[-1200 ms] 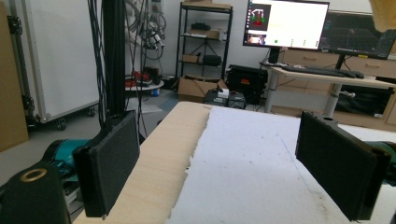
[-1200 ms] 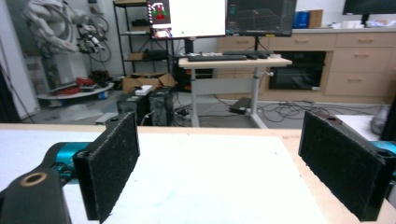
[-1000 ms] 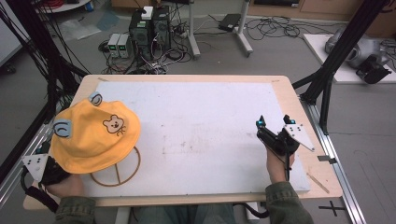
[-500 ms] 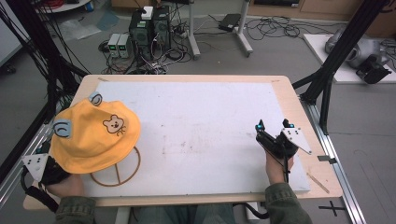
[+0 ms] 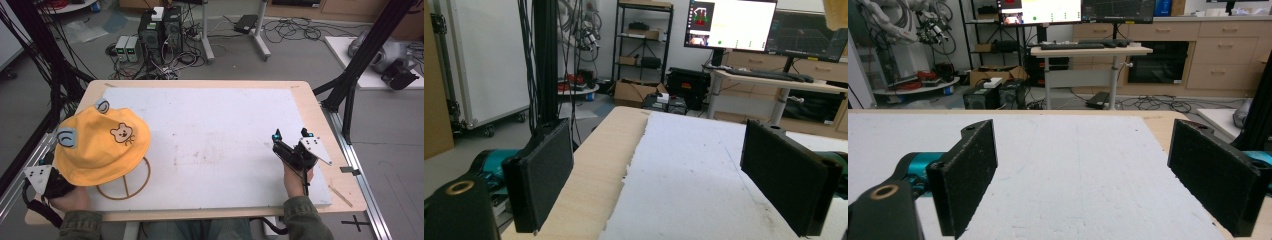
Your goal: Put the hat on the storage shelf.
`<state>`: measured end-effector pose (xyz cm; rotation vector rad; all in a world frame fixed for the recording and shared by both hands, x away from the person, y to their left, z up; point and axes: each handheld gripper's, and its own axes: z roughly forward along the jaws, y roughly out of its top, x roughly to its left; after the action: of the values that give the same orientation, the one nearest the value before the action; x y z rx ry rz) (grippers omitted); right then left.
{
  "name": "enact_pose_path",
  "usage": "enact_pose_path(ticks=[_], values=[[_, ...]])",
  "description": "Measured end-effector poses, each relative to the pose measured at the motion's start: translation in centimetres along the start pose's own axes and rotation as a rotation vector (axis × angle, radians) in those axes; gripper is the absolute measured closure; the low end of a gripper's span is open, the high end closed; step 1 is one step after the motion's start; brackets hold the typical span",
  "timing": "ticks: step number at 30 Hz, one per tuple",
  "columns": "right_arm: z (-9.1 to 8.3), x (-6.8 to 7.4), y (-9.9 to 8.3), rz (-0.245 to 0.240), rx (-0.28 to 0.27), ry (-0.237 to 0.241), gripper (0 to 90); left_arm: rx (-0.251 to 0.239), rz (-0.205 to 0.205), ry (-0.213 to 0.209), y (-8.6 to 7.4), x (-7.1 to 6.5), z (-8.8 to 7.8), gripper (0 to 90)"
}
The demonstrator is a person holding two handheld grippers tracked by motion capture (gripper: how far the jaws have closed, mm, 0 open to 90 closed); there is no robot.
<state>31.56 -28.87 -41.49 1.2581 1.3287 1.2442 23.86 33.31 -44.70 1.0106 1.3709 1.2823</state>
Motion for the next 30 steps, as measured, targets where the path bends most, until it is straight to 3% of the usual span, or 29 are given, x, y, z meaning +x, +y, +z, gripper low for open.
enact_pose_path(ticks=[30], values=[[-0.27,-0.29,-0.05,0.014,0.01,-0.008,12.2,0.001,-0.003,-0.003,0.07,0.04,-0.13,14.1]])
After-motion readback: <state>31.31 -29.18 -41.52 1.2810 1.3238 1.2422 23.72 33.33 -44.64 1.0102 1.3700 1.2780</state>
